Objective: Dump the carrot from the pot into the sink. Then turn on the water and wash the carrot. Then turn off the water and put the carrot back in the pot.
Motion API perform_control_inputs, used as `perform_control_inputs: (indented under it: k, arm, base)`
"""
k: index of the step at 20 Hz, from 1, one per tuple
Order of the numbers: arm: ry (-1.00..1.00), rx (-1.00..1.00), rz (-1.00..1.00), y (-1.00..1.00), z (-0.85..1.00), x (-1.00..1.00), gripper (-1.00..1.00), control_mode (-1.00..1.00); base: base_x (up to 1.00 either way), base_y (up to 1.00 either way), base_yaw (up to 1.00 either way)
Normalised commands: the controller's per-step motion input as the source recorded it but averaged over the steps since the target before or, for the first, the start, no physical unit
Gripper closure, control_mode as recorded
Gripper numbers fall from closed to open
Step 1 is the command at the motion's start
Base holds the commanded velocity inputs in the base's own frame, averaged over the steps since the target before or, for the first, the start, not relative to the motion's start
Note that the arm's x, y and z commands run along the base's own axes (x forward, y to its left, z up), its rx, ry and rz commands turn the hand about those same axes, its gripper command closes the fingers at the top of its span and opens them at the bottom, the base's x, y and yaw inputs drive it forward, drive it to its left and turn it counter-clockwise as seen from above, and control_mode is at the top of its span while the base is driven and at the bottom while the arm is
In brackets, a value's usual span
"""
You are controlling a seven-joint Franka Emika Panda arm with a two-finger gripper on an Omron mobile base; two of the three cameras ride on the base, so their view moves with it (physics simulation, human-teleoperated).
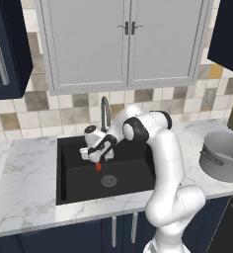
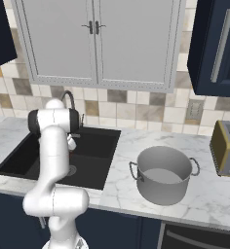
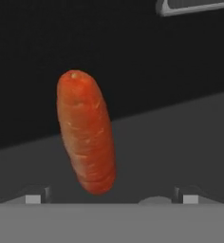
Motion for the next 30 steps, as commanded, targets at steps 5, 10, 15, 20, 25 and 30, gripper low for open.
perform_control_inputs:
  k: [5,10,15,20,25,30]
  arm:
    - [0.00,0.00,0.00,0.01,-0.18,0.29,-1.00,-1.00]
    - [0.00,0.00,0.00,0.02,-0.17,0.21,-1.00,-1.00]
    - [0.00,0.00,0.00,0.01,-0.19,0.16,-1.00,-1.00]
    - [0.00,0.00,0.00,0.00,-0.22,0.14,1.00,-1.00]
    - [0.00,0.00,0.00,0.00,-0.12,0.05,1.00,-1.00]
    - [-0.01,0.00,0.00,0.00,0.05,-0.17,1.00,-1.00]
  base:
    - [0.00,0.00,0.00]
    - [0.00,0.00,0.00]
    - [0.00,0.00,0.00]
    - [0.00,0.00,0.00]
    - [0.00,0.00,0.00]
    - [0.00,0.00,0.00]
